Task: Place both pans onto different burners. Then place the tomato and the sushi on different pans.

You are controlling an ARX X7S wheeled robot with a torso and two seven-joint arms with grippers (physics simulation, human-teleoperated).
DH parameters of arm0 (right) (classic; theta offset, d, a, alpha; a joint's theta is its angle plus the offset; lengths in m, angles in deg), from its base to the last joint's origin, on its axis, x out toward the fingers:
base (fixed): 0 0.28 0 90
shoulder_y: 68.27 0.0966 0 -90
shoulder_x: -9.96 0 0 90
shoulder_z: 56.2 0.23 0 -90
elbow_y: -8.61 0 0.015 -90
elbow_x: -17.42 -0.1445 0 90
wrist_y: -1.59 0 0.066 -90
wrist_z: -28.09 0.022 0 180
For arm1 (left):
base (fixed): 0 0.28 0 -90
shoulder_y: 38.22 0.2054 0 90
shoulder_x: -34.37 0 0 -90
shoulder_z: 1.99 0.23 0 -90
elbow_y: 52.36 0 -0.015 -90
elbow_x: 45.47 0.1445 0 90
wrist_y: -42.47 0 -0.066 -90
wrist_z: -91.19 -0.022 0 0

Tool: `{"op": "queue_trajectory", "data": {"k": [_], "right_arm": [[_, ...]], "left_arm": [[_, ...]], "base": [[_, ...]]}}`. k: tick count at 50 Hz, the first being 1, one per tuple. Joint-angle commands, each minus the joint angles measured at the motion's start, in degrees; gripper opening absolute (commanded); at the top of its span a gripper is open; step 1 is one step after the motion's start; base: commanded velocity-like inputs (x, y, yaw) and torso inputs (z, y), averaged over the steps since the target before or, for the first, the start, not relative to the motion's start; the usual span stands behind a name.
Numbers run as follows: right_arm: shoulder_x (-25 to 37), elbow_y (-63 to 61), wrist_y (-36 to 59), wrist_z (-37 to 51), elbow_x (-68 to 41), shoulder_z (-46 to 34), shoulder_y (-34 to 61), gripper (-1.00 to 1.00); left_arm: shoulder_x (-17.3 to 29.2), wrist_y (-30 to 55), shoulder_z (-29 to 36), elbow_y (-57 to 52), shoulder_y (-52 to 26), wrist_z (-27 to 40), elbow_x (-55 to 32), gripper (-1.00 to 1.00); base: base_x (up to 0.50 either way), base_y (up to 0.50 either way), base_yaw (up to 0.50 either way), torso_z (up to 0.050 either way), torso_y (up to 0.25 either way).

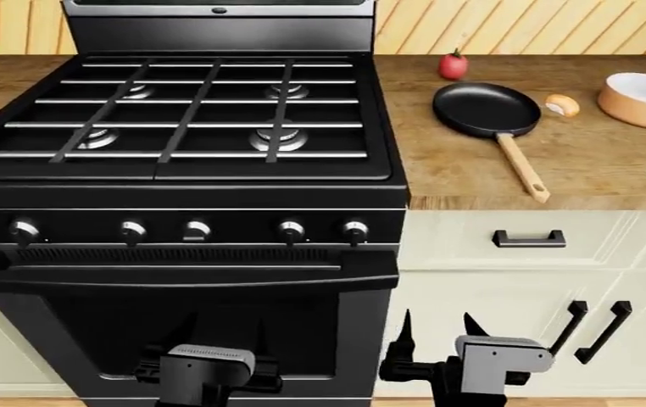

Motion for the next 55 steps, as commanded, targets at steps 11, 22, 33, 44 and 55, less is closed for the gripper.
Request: {"op": "queue_trajectory", "data": {"k": [11,22,33,44,55], "right_arm": [[1.2,0.6,0.2,1.4,-2.5,-1.0,0.4,1.0],[1.7,0.8,0.1,2.0,-3.4,-1.5,0.5,1.0],[2.0,1.5,-0.1,2.5,-4.2,-2.0,0.8,1.0],[2.5,1.1,-0.1,3.1,-4.7,-2.4,0.6,1.0],[2.8,1.3,0.0,3.5,-5.5,-2.8,0.9,1.0]], "left_arm": [[1.0,-1.2,1.7,0.4,-0.1,1.6,-0.6,1.0],[1.5,-1.5,2.4,0.4,-0.1,2.2,-1.0,1.0],[1.8,-2.1,2.9,1.3,-0.4,2.7,-1.5,1.0],[2.2,-2.3,3.4,1.4,-0.5,3.2,-1.9,1.0],[2.5,-2.5,3.8,1.6,-0.6,3.6,-2.4,1.0]], "base": [[0.0,-0.5,0.0,0.0,0.0],[0.0,-0.5,0.0,0.0,0.0],[0.0,-0.5,0.0,0.0,0.0],[0.0,-0.5,0.0,0.0,0.0],[0.0,-0.5,0.0,0.0,0.0]]}}
